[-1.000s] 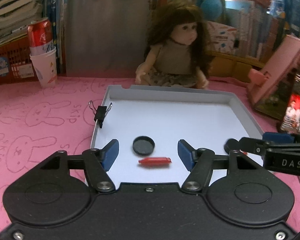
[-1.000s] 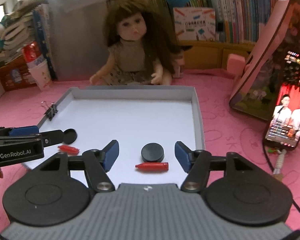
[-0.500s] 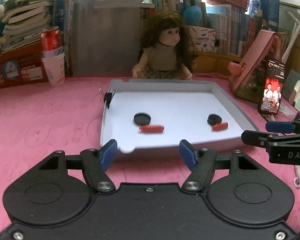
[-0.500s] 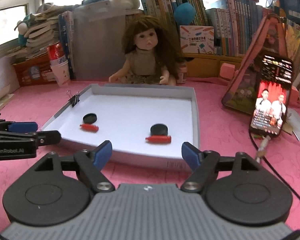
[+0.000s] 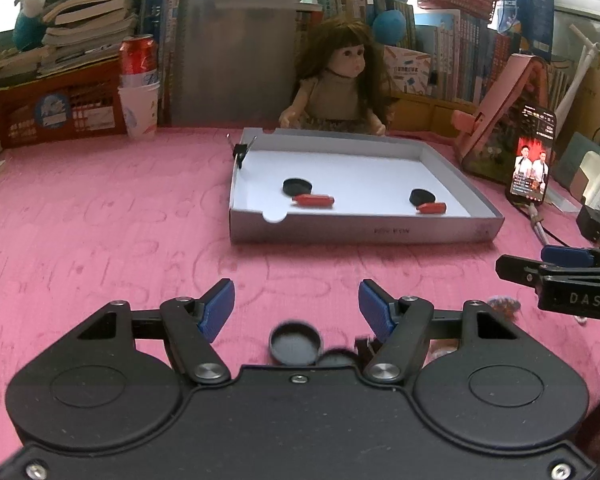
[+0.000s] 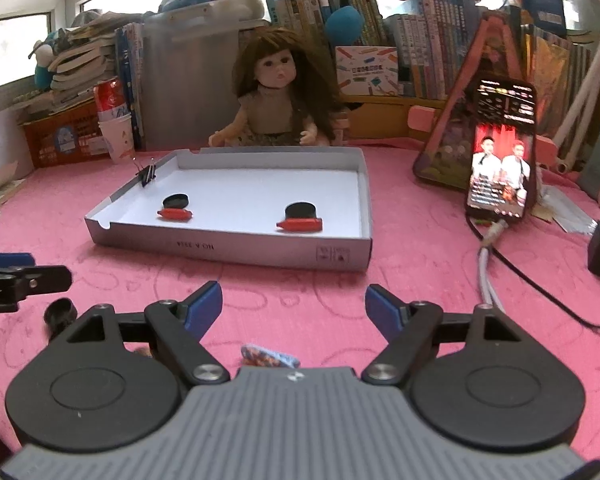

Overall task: Organize rigid objects
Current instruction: 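Withdraw both tools from the tray back over the cloth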

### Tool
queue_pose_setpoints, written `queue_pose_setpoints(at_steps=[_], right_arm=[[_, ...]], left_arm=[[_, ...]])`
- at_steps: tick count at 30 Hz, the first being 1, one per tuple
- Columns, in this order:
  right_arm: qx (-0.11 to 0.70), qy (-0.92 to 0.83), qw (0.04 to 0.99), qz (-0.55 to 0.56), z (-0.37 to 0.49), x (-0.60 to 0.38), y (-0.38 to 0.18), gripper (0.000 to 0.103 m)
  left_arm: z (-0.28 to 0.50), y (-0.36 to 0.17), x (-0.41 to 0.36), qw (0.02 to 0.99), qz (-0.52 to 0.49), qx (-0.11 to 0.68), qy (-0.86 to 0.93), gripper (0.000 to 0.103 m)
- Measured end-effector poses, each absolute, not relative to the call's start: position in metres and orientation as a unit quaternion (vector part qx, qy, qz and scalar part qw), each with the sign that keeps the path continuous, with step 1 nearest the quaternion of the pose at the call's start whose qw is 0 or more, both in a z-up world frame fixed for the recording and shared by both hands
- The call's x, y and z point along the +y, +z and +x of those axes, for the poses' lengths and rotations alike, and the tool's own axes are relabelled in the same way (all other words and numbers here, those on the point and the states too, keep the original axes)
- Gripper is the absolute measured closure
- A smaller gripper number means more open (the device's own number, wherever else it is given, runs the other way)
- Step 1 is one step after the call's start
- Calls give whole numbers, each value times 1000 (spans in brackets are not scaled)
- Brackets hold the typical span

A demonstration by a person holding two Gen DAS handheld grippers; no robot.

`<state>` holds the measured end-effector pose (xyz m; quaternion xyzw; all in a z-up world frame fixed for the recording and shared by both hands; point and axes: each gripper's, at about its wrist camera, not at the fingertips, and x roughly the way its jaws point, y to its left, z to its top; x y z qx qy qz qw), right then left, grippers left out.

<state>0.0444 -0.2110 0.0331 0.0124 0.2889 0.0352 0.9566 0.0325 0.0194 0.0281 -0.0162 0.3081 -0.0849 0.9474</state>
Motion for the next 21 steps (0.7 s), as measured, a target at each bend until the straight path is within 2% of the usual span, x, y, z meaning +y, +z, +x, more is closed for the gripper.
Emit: queue_pose_setpoints(at_steps=[3,5,7,13,21], right_arm=[[277,24,961,7,36,-210,28,16],[255,7,967,2,29,-209,24,16],[240,-9,971,-7,23,-207,19,16],[228,-3,974,4,10,-204,11,17],[235,2,972,7,5,-196,3,22]], left_arm=[[20,22,21,946,-18,312,-83,37],[12,17,22,943,-18,320,-85,42],[6,13,22,940,-20,331,-86,51],[-12,10,21,939,-16,328,-104,62],[-16,1,-1,943,26,312,-114,63]])
